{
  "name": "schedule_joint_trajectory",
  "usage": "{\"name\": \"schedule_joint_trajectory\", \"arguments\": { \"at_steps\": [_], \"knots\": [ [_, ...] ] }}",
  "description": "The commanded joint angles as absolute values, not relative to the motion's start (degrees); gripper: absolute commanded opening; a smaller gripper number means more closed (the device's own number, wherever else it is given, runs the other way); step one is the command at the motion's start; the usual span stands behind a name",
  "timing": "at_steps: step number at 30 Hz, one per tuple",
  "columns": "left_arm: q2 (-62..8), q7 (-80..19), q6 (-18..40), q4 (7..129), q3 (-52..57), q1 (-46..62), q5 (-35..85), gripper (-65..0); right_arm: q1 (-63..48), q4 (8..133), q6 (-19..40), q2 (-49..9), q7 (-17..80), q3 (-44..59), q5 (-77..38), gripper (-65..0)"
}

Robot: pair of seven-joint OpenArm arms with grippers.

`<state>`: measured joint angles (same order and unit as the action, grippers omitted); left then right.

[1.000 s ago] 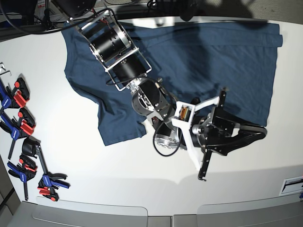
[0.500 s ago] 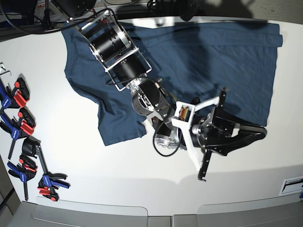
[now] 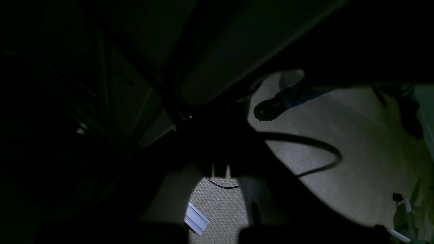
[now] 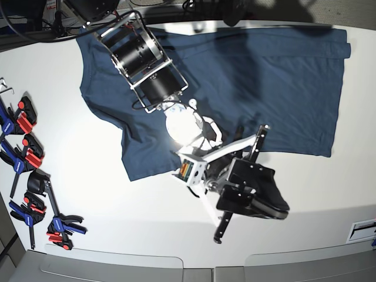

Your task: Fold the T-shirt properly

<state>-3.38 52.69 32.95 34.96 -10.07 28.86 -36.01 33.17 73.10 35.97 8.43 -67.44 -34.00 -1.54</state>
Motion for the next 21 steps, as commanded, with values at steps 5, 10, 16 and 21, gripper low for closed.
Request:
{"name": "schedule_joint_trajectory", "arguments": {
  "at_steps": [5,10,16,21],
  "knots": [
    [-2.1,60.2,35.1,35.6,-10.5,29.3,-35.6,-65.0,34.6,74.1,35.6,9.0,-67.8,-33.7,-1.7,-65.0],
    [-2.1,60.2,35.1,35.6,-10.5,29.3,-35.6,-65.0,31.4,74.1,35.6,9.0,-67.7,-33.0,-1.7,-65.0],
    [-2.0,60.2,35.2,35.6,-10.5,29.3,-35.6,-65.0,29.2,74.1,35.6,9.0,-67.4,-29.4,-1.7,-65.0],
    [-2.0,60.2,35.1,35.6,-10.5,29.3,-35.6,-65.0,29.2,74.1,35.6,9.0,-67.4,-25.6,-1.7,-65.0]
  ]
}}
